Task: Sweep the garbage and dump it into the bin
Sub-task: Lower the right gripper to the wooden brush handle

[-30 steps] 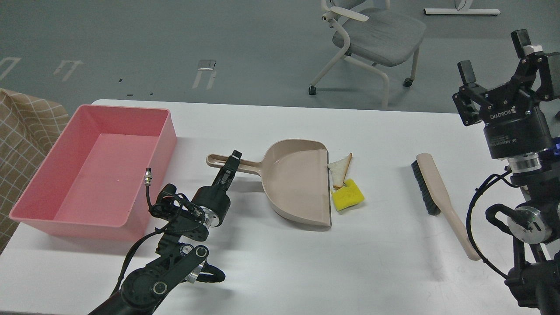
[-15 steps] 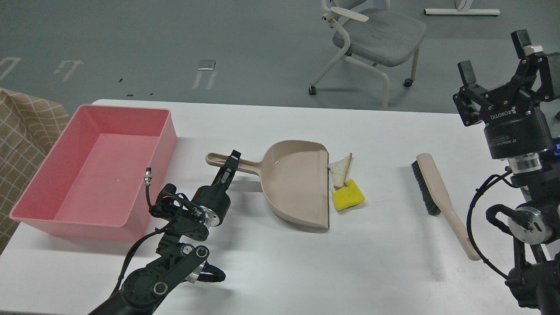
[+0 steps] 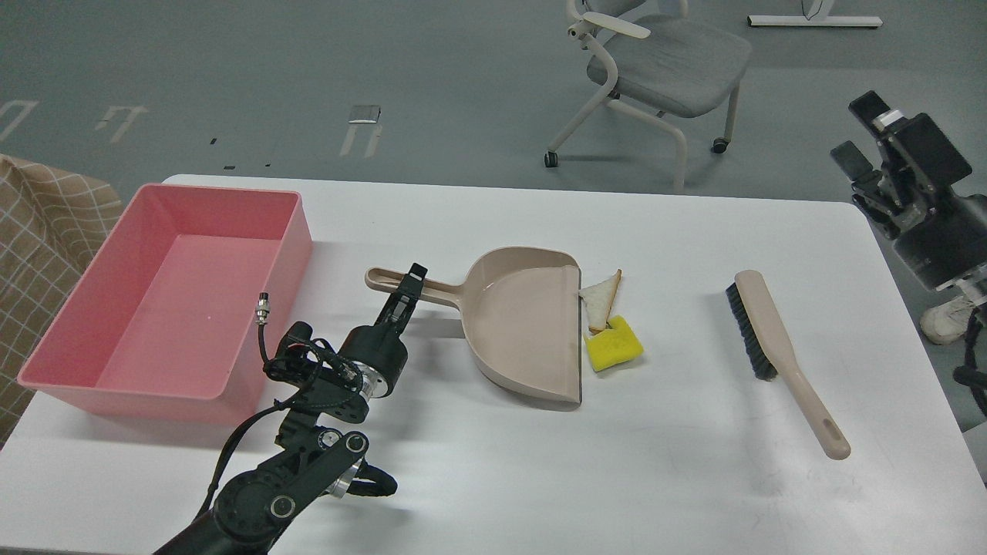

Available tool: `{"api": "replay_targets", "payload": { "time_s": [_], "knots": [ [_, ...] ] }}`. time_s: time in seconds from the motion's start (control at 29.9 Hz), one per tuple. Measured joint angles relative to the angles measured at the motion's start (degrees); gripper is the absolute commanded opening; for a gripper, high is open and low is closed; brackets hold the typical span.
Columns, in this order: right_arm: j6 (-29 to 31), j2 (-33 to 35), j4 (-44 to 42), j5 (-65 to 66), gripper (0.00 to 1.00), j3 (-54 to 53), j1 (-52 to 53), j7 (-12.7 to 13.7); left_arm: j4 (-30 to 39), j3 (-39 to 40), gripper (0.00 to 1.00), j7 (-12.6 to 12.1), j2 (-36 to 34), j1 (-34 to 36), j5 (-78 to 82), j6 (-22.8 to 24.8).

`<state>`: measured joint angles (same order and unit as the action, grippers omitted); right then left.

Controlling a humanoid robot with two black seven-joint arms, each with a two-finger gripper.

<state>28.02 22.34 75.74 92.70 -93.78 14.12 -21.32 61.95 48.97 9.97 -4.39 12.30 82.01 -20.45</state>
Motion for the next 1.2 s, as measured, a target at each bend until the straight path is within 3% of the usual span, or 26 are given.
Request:
{"api": "replay_targets", "payload": {
  "time_s": [0.3, 0.57, 0.84, 0.97, 1.2],
  "knots": [
    [0.0, 9.2, 0.2, 3.2, 1.0, 1.4, -1.6, -0.2, 0.0, 0.0, 0.13, 0.7, 0.1, 0.0, 0.0, -0.1],
    [0.0, 21.4, 2.4, 4.7, 0.98, 16.2, -3.0, 0.4, 0.0, -0.1, 0.13, 1.6, -0.3, 0.0, 0.4, -0.1],
    [0.0, 22.4, 3.6, 16.9, 0.97, 27.7, -4.3, 0.8, 0.0, -0.1, 0.13, 1.9, -0.4, 0.5, 0.4, -0.1],
    [-0.1, 21.8, 3.2, 24.9, 0.97, 29.6, -4.8, 0.8, 0.0, -0.1, 0.13, 1.9, -0.4, 0.5, 0.5, -0.1],
    [-0.2, 21.7, 2.2, 26.8, 0.97, 30.0, -4.3, 0.8, 0.0, -0.1, 0.13, 1.9, -0.4, 0.3, 0.6, -0.1]
  ]
}}
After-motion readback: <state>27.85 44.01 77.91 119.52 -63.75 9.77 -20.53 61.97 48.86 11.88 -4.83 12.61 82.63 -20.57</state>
